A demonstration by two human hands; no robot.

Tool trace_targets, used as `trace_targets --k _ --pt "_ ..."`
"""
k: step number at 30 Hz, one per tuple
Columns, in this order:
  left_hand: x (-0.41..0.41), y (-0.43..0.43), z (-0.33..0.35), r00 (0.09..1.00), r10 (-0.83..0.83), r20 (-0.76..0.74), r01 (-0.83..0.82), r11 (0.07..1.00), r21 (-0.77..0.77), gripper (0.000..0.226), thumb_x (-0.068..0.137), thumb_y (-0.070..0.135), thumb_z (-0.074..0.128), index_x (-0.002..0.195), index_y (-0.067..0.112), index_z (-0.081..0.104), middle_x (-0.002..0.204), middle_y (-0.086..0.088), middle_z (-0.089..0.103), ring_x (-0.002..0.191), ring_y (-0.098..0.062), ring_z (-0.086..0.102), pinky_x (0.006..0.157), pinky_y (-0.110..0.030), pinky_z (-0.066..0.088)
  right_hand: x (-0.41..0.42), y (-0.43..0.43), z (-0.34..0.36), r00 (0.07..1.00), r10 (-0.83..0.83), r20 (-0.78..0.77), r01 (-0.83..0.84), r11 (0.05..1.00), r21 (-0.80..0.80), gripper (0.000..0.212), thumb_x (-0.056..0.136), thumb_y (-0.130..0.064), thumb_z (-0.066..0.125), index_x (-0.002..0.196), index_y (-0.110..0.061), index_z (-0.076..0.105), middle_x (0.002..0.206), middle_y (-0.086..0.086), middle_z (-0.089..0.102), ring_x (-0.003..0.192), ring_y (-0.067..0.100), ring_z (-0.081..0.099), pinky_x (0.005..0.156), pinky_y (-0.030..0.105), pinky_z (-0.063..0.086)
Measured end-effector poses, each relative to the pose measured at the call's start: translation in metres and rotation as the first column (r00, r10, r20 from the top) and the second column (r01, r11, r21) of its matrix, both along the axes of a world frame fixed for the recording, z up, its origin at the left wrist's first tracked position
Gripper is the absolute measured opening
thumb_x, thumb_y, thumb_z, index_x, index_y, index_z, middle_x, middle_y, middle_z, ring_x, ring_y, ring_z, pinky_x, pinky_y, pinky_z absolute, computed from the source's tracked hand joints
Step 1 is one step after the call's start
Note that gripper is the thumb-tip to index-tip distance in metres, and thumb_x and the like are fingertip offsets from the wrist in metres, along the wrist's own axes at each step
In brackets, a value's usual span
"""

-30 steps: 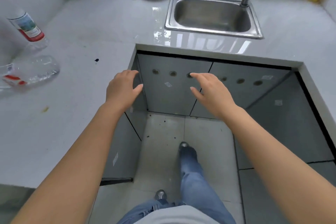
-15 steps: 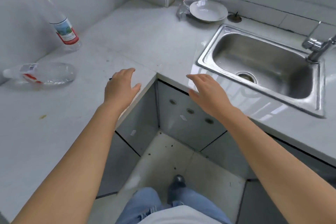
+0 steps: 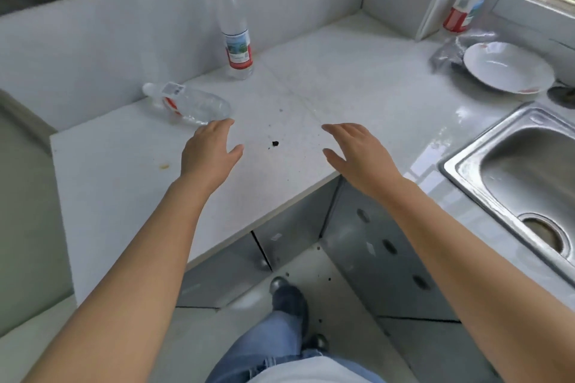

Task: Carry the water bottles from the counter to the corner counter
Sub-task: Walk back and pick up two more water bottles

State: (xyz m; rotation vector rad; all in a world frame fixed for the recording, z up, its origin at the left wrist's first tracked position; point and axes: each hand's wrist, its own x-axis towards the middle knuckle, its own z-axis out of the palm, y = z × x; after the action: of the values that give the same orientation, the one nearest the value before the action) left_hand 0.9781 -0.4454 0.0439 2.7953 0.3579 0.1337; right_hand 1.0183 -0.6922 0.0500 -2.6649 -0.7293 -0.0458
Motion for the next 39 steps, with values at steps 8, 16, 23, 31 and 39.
trace_targets --k 8,16,23,31,39 --pt "0.022 0.066 0.003 0.983 0.179 0.032 -0.180 0.984 0.015 0.048 0.089 0.027 0.057 0.134 0.012 0.046 0.133 -0.011 0.054 0.121 -0.033 0.047 0.087 -0.043 0.044 0.063 0.069 0.005 0.987 0.157 0.026 -0.156 0.987 -0.027 0.045 0.092 -0.026 0.045 0.135 -0.014 0.037 0.136 0.006 0.049 0.130 0.023 0.036 0.103 0.035 0.034" --pt "0.044 0.110 -0.009 0.967 0.252 -0.028 -0.251 0.968 0.027 0.042 0.089 0.028 0.055 0.129 0.016 0.051 0.128 -0.009 0.057 0.112 -0.030 0.053 0.078 -0.038 0.045 0.109 0.117 0.000 0.977 0.212 0.020 -0.211 0.976 -0.055 0.045 0.092 -0.027 0.046 0.134 -0.014 0.037 0.137 0.006 0.049 0.129 0.023 0.037 0.103 0.036 0.034" --pt "0.061 0.123 -0.022 0.944 0.315 -0.100 -0.315 0.949 0.010 0.042 0.090 0.030 0.054 0.128 0.014 0.048 0.128 -0.010 0.055 0.115 -0.031 0.051 0.081 -0.038 0.044 0.137 0.138 -0.007 0.977 0.207 -0.049 -0.210 0.975 -0.069 0.046 0.092 -0.029 0.045 0.135 -0.016 0.035 0.139 0.004 0.046 0.131 0.022 0.035 0.102 0.039 0.037" --pt "0.093 0.133 -0.029 0.894 0.425 -0.140 -0.436 0.899 -0.052 0.041 0.088 0.035 0.056 0.114 0.004 0.048 0.115 -0.016 0.056 0.106 -0.034 0.052 0.071 -0.036 0.037 0.185 0.158 -0.018 0.973 0.211 -0.092 -0.215 0.976 -0.029 0.052 0.091 -0.033 0.046 0.137 -0.014 0.031 0.141 0.009 0.043 0.130 0.026 0.036 0.104 0.038 0.034" --pt "0.154 0.127 -0.036 0.738 0.621 -0.264 -0.675 0.677 -0.294 0.068 0.089 0.048 0.047 0.139 0.005 0.030 0.125 -0.015 0.057 0.114 -0.035 0.055 0.090 -0.042 0.047 0.255 0.194 -0.024 0.962 0.141 -0.233 -0.113 0.985 0.132 0.061 0.085 -0.032 0.058 0.135 -0.010 0.032 0.137 0.013 0.047 0.121 0.029 0.048 0.096 0.039 0.042"
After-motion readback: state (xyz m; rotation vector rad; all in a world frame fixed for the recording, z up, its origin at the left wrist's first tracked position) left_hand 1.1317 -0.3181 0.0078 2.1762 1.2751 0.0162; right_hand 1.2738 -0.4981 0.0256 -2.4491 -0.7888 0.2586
